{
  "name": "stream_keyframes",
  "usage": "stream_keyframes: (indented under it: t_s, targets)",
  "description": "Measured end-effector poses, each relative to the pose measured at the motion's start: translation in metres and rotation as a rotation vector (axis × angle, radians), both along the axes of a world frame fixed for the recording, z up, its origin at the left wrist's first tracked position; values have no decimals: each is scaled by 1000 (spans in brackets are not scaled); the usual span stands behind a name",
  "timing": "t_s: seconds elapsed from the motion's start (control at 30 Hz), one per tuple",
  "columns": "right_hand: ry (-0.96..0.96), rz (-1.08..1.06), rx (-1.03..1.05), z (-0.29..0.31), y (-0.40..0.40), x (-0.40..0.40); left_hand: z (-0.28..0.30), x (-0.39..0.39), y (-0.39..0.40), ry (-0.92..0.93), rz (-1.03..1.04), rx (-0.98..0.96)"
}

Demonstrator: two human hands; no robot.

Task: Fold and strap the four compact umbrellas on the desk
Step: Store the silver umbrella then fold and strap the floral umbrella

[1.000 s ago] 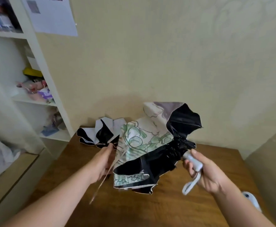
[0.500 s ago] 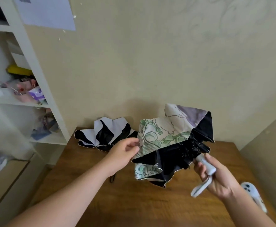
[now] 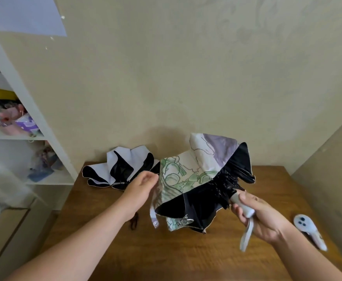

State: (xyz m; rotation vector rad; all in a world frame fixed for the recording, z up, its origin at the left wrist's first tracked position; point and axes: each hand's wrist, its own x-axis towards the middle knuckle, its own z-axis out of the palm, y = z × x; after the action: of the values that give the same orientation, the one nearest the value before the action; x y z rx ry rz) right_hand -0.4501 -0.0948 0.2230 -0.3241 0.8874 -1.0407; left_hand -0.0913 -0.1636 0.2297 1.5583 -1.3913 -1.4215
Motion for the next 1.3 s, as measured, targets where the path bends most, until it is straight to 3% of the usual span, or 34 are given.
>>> stream_keyframes:
  t_s: [0.2, 0.3, 0.43, 0.57, 0.7, 0.83, 0.93, 1.03, 1.13, 1.3]
  targets:
    - [-23, 248, -9, -4, -12, -21, 14, -3, -38, 68, 87, 88]
    - [-65, 333, -22, -5, -23, -35, 19, -17, -56, 167, -18, 224]
    - [-46, 489, -20, -9, -42, -54, 24, -37, -59, 46, -196, 252]
    - [234, 553, -41, -12, -56, -63, 24, -66, -53, -52, -137, 213]
    - [875, 610, -244, -4, -60, -44, 9, -85, -48, -118, -15, 317]
    - [1137, 555, -336, -14, -67, -38, 1, -87, -52, 51, 151, 487]
    - [1043, 431, -254, -26, -72, -45, -4, -79, -55, 237, 231, 488]
    - [1030, 366, -185, -38, -74, -55, -5, -66, -50, 153, 273, 343]
    - [953, 337, -100, -46, -74, -64, -7, -55, -39, -7, 149, 173]
    - [910, 327, -67, -51, -75, -65, -4, -49, -22, -46, -202, 97]
